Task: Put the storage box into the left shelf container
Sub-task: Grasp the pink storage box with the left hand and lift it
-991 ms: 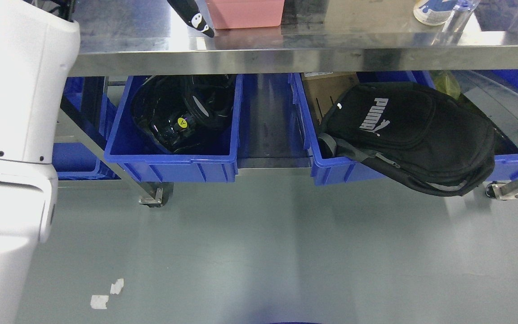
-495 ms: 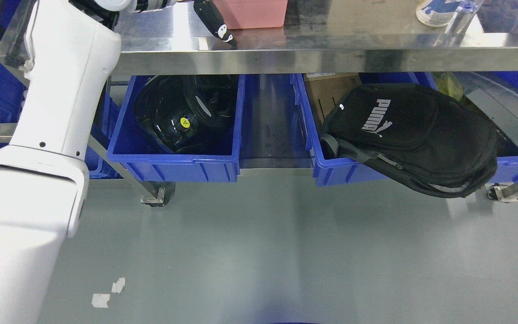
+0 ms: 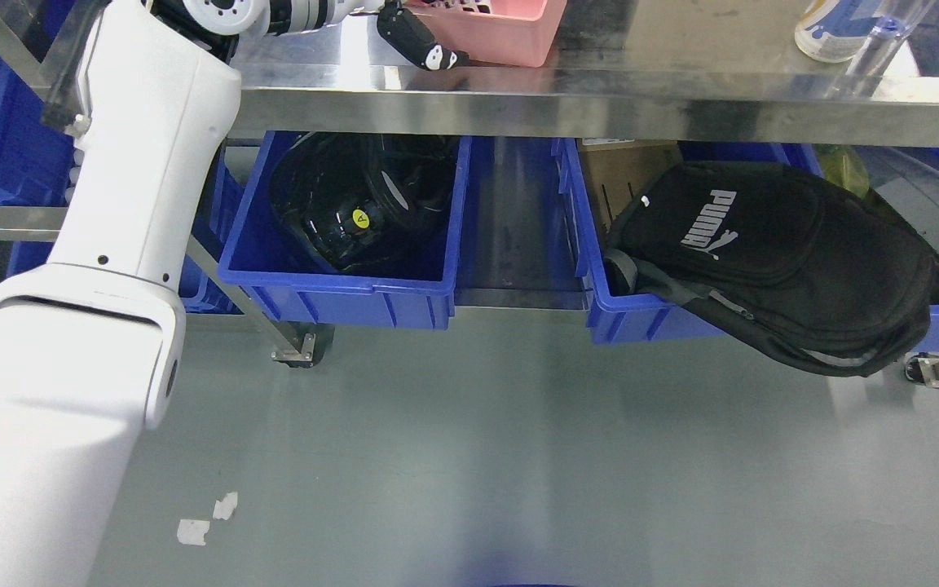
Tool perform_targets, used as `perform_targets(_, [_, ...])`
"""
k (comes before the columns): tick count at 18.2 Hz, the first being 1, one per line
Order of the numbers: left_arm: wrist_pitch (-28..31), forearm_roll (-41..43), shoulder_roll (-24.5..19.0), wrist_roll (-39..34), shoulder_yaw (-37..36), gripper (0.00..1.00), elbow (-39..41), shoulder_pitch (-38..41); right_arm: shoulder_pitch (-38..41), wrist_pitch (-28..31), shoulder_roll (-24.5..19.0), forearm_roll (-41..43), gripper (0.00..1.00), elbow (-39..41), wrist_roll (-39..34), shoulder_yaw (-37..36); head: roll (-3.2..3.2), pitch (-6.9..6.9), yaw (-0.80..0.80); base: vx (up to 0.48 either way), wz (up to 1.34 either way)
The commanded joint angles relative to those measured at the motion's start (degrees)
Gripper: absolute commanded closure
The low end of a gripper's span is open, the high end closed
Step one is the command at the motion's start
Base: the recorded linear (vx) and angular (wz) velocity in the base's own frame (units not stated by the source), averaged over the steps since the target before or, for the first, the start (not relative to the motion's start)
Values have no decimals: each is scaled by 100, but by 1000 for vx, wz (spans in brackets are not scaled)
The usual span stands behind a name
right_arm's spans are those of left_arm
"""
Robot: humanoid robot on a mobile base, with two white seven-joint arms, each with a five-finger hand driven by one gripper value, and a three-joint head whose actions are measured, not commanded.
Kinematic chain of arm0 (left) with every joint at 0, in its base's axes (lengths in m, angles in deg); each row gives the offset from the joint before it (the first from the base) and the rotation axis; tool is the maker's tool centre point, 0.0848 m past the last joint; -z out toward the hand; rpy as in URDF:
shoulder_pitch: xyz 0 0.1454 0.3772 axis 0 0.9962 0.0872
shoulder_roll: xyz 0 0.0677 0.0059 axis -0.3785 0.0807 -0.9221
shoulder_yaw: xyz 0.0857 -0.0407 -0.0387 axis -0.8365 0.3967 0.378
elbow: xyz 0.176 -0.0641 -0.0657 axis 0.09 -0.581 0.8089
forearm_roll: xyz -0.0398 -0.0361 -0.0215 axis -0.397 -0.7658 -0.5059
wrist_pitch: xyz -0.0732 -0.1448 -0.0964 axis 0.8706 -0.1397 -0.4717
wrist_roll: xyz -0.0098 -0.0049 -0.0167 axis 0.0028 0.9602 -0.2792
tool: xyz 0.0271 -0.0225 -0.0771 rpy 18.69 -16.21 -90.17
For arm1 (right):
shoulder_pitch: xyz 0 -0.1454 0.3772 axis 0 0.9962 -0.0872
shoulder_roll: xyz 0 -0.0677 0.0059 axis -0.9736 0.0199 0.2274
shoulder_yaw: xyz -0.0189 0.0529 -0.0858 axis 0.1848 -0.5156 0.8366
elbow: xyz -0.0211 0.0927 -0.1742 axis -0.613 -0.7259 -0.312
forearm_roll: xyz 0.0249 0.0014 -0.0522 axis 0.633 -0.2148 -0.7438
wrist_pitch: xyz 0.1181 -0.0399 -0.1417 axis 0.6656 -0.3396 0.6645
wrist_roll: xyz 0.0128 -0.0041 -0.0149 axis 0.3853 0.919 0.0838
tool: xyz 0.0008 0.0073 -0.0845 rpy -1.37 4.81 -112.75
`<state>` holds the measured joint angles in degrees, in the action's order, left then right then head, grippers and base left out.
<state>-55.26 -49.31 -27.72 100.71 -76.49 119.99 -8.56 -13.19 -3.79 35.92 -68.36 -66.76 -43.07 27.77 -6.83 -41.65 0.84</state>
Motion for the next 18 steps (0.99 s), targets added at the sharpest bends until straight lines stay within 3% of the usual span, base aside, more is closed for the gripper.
perform_targets(1, [-253,-53,53,251,1288,100,-290,161,-26,7,100,123,0,100,5,0,0,0,0,13,55])
perform_targets(6, [-1271,-1000,137,259,2677,100,-229,784,-18,7,100,123,0,100,5,0,0,0,0,12,45])
perform_targets(13, [-1414,-3144,137,189,2740,100,421,1391,-26,7,100,123,0,100,-4,0,0,0,0,4,11])
perform_targets(18, [-1440,-4111,137,84,2731,99,1149,1575,-18,7,100,123,0,100,4,0,0,0,0,0,0])
